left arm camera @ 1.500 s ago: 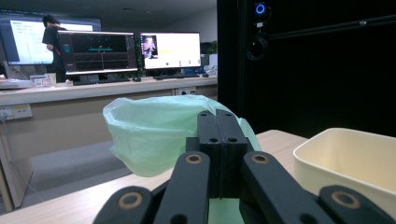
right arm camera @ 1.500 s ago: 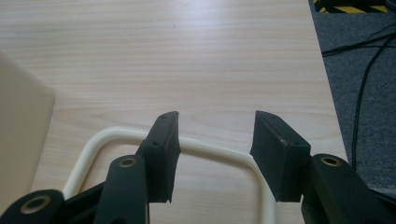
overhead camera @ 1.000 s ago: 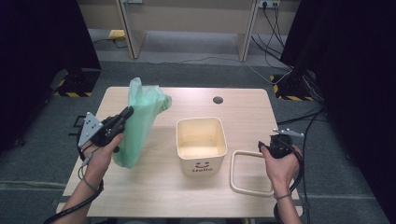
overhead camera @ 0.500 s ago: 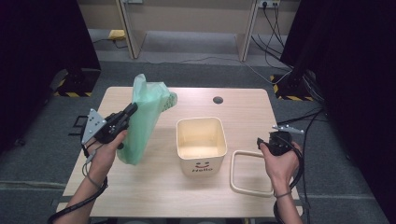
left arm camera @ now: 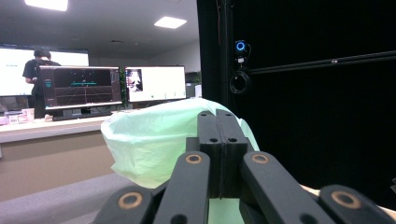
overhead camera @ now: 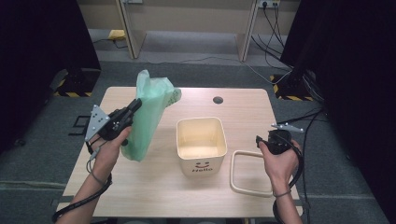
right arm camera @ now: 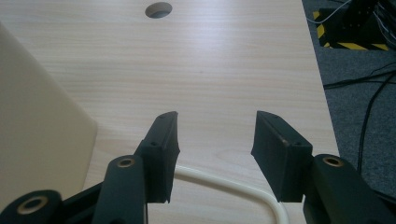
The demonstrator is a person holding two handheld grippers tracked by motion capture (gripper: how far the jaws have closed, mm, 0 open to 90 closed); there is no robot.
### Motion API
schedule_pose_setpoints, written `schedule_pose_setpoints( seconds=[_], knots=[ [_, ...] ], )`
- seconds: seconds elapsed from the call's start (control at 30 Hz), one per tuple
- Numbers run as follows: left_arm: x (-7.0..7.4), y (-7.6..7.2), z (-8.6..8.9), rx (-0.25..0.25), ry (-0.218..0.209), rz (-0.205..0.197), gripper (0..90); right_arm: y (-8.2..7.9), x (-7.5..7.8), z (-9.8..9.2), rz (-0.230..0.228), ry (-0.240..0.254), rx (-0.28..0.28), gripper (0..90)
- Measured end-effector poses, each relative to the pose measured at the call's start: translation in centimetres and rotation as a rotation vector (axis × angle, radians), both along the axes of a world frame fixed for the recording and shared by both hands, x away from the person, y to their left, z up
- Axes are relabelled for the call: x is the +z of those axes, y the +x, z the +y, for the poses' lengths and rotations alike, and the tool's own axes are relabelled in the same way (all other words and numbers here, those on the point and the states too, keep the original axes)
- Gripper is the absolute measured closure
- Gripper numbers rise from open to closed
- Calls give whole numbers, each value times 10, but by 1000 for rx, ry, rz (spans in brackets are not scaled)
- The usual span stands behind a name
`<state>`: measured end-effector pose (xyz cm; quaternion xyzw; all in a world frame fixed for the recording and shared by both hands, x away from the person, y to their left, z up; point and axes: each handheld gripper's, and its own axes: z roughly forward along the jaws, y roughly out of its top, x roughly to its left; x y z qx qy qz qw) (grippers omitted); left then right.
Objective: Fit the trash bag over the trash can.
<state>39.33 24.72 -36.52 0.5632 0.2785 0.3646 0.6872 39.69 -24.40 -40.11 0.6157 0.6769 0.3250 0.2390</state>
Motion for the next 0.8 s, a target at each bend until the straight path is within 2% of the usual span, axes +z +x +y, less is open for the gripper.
schedule_pose_setpoints(
  seconds=[0.4,0.47,0.5,0.8],
  knots=[
    [5,1,-8,-17,-10,-13,900,1,5,5,-9,-2,13,502],
    [7,2,-9,-19,-8,-31,900,1,5,6,-10,-1,14,502],
    [6,2,-10,-22,-21,-19,900,1,5,6,-11,-2,15,502],
    [10,2,-18,-39,-21,-29,900,0,9,9,-25,-1,23,504]
  ],
)
